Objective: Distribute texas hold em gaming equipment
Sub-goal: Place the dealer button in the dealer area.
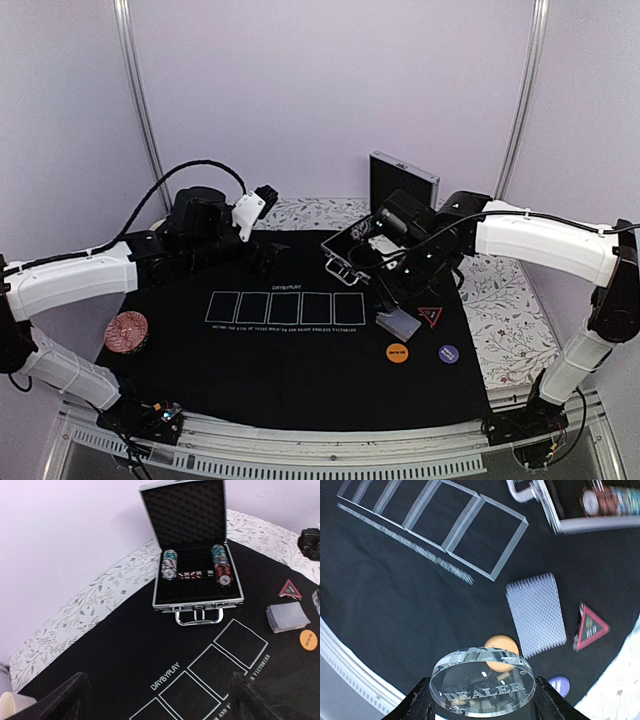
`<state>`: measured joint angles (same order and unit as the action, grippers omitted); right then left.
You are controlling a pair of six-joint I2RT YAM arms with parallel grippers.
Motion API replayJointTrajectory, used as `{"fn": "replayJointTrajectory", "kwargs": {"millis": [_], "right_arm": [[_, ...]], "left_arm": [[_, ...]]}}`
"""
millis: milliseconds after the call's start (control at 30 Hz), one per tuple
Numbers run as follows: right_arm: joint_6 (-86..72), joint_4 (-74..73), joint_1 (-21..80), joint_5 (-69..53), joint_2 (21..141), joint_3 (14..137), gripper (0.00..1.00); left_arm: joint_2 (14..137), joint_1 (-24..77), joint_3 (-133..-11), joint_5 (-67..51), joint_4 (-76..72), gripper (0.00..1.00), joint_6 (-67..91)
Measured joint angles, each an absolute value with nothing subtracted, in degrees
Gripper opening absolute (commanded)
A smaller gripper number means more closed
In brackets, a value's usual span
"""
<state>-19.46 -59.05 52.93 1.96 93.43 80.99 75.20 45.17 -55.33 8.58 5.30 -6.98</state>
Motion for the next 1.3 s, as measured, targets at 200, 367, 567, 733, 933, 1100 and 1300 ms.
{"fn": "replayJointTrajectory", "kwargs": {"millis": [200, 367, 567, 733, 933, 1100, 1300], "right_arm": [[-15.4, -51.6, 58.5, 0.0, 102.0, 89.9, 0.33], [-11.8, -50.0, 65.6, -1.1, 116.1, 101.4, 0.33], [-8.6, -52.2, 70.1, -0.9, 130.6, 114.9, 0.33], [-7.2, -53.9, 72.1, -0.7, 139.5, 122.1, 0.35], [-6.6, -54.9, 73.5, 0.0, 142.7, 125.3, 0.60], [-6.4, -55.0, 73.8, 0.6, 143.0, 125.5, 0.99], [-5.8, -52.5, 73.9, 0.3, 141.3, 122.5, 0.99]], "left_arm": [[71.9, 44.3, -54.5, 20.2, 3.8, 0.98, -5.4], [65.5, 41.4, -51.7, 25.9, 0.6, 0.98, -3.8], [61.6, 40.3, -49.8, 29.1, -3.6, 0.98, -3.7], [62.0, 40.2, -49.6, 29.6, -4.4, 0.98, -4.3], [62.0, 40.1, -49.5, 29.7, -4.7, 0.98, -4.9], [62.2, 40.1, -49.1, 29.6, -5.1, 0.98, -5.1], [62.4, 40.1, -48.9, 29.2, -5.4, 0.98, -5.8]]}}
